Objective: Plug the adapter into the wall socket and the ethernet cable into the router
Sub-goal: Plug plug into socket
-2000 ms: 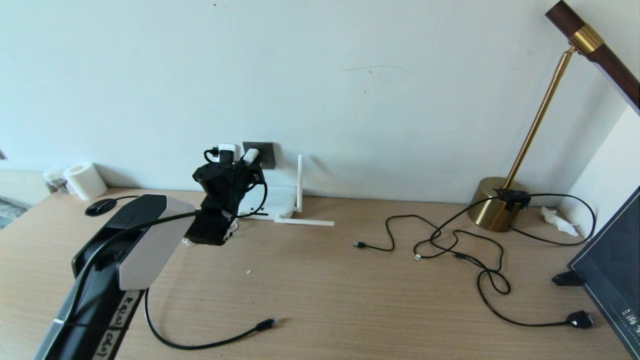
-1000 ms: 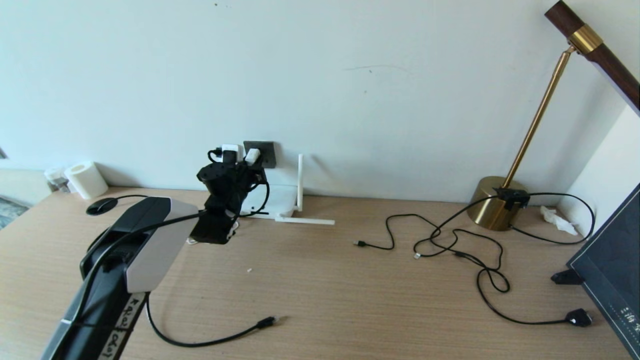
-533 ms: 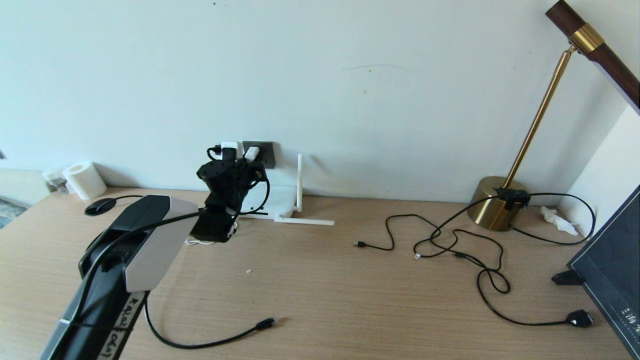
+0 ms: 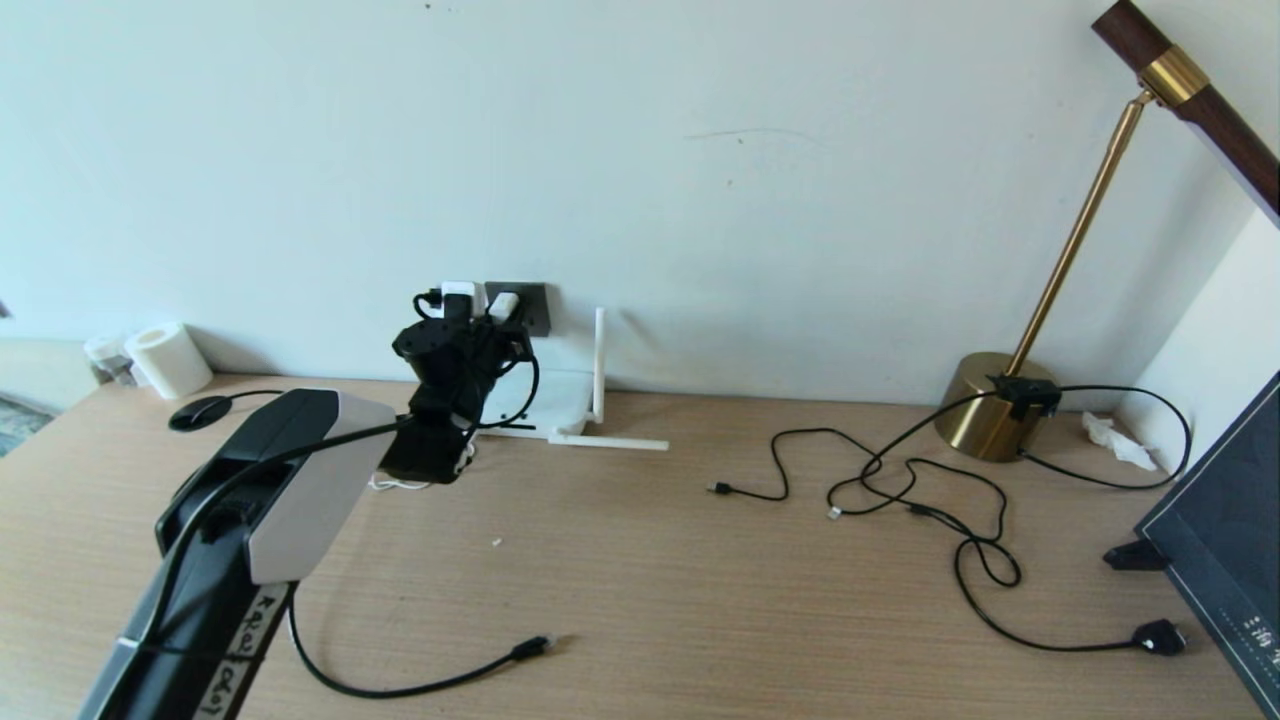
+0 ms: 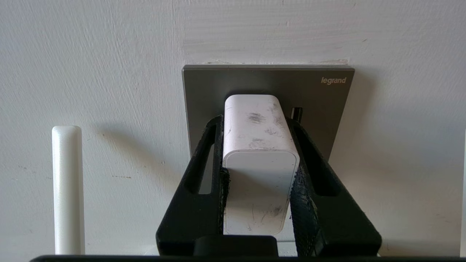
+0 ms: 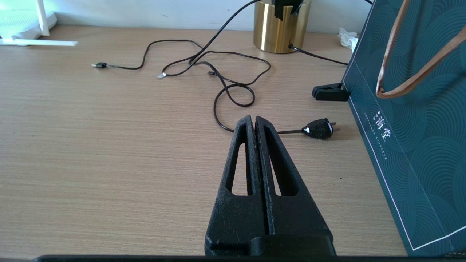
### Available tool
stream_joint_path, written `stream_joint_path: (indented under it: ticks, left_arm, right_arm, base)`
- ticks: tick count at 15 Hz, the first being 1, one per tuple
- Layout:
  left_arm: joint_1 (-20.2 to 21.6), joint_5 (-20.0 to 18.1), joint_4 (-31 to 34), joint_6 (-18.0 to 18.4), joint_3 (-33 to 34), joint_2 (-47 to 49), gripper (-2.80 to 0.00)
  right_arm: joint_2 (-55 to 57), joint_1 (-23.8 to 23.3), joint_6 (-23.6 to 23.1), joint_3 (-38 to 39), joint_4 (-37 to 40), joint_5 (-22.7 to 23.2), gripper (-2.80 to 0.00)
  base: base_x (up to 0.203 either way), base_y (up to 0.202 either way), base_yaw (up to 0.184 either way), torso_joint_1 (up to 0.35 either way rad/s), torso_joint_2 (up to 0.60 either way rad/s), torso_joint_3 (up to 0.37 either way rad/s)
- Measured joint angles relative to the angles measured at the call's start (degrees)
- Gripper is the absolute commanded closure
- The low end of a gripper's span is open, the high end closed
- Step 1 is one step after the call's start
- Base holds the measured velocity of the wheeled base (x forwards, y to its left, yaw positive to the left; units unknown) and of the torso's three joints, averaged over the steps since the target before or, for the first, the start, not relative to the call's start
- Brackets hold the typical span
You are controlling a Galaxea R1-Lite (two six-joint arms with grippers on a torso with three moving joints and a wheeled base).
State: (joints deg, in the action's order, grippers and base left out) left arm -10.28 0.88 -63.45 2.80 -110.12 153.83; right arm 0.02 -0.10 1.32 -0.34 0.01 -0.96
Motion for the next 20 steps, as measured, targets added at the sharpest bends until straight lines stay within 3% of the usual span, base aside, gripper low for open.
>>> stream_joint_path:
  ticks: [7,10,20]
  left_arm:
    - [-0.06,0.1,2.0,0.0,-0.11,0.16,0.0]
    - [-0.44,2.9,4.03,0.0,-0.18,0.0,0.0]
    - [-0.61,3.33,4.41,0.0,-0.2,-0.09,0.0]
  right_arm:
    - [0.0,0.0,-0.01,0.0,-0.01,0.0,0.0]
    - [0.0,0.0,0.02,-0.01,-0.01,0.02,0.0]
    - [0.0,0.0,0.02,-0.01,-0.01,-0.02,0.0]
  base:
    - [0.0,0.0,0.0,0.0,0.0,0.0]
    - [0.0,0.0,0.0,0.0,0.0,0.0]
    - [0.0,0.0,0.0,0.0,0.0,0.0]
